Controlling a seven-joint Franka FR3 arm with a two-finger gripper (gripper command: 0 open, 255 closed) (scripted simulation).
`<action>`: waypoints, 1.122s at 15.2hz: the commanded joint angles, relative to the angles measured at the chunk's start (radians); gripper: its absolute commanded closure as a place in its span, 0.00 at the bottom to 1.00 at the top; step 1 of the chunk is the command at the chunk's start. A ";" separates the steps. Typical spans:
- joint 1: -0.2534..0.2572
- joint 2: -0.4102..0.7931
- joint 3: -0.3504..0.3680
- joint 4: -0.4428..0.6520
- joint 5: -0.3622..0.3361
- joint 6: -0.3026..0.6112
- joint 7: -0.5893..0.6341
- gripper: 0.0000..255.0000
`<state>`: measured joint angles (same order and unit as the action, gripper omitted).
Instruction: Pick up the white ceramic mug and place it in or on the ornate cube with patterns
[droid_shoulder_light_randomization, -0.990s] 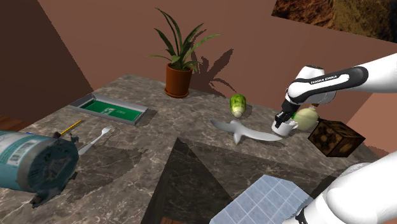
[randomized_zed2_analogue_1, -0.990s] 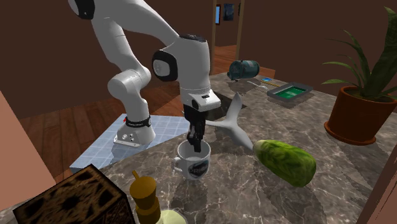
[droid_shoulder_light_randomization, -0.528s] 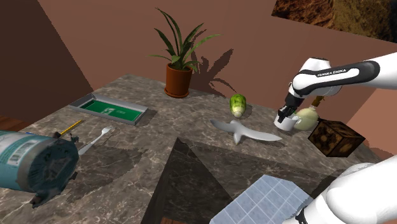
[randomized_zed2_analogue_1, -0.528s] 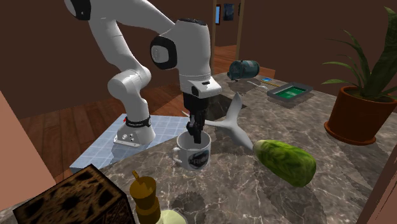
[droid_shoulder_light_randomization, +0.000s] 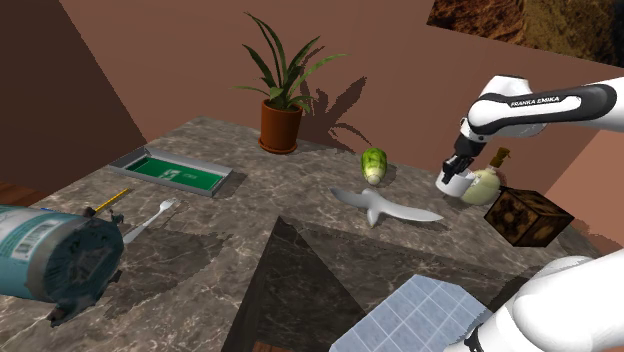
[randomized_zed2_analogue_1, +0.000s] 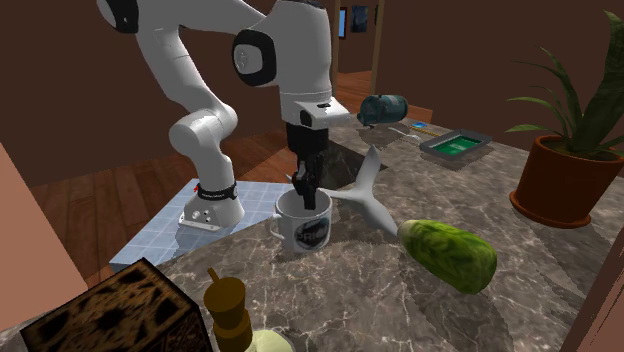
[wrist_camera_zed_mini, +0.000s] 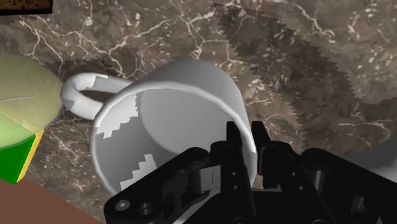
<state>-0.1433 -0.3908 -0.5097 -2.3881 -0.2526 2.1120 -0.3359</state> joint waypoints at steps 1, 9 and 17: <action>0.001 -0.008 0.006 0.026 0.002 -0.033 0.000 1.00; 0.004 -0.034 0.027 0.112 0.009 -0.146 -0.002 1.00; 0.009 -0.043 0.044 0.211 0.019 -0.254 -0.007 1.00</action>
<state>-0.1351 -0.4332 -0.4677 -2.1892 -0.2345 1.8717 -0.3420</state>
